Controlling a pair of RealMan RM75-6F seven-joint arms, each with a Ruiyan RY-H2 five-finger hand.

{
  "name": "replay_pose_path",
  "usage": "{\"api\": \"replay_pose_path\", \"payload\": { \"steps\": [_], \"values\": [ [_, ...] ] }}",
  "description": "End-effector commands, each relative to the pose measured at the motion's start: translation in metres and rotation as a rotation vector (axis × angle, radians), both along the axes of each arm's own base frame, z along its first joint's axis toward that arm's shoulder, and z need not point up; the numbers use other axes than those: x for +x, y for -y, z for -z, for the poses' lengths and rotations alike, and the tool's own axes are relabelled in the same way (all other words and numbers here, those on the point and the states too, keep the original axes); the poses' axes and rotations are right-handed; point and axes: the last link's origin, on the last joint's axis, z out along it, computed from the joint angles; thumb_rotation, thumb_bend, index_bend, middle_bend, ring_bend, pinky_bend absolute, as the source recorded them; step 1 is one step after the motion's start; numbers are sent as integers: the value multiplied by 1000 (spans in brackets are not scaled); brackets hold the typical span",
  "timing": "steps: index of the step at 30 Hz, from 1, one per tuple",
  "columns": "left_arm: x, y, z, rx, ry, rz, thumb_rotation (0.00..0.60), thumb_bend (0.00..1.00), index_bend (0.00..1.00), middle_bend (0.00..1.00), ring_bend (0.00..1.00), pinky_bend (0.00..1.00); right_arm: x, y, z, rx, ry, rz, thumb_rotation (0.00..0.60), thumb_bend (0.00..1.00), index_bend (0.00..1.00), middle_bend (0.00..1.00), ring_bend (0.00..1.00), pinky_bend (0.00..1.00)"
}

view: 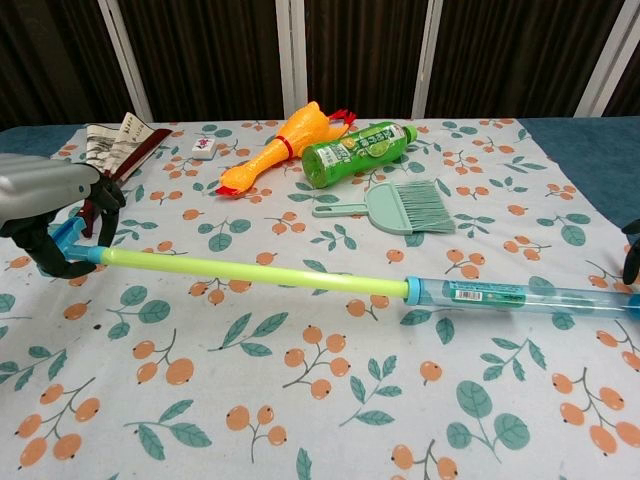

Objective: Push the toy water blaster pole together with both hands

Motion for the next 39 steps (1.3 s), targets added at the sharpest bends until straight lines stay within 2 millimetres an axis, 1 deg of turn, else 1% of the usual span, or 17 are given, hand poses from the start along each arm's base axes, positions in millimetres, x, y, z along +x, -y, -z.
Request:
{"api": "replay_pose_path", "payload": {
  "steps": [1,13,18,22,28,32,39],
  "values": [
    [0,0,0,0,-1,-2,600,529,610,139,0,48,-1,0,2,5,-1,0,600,332,387,4,0,0],
    [-2,1,2,-4,-5,-7,600,529,610,139,0,48,2,1,8,15,18,-4,600,331,391,4,0,0],
    [-2,2,3,-9,-7,-2,600,529,610,139,0,48,1,1,10,17,17,1,600,335,464,8,0,0],
    [-2,3,3,-10,-4,-1,600,529,611,139,0,48,1,2,10,13,21,6,600,364,530,28,0,0],
    [-1,3,1,-6,-1,0,600,529,611,139,0,48,3,4,8,0,31,0,600,399,596,51,0,0],
    [0,4,0,-8,7,2,600,529,611,139,0,48,6,5,7,-7,40,-6,600,424,605,53,0,0],
    [6,9,0,-23,25,24,600,529,614,140,0,48,17,7,4,-14,63,-29,600,427,622,66,0,0]
  ]
}}
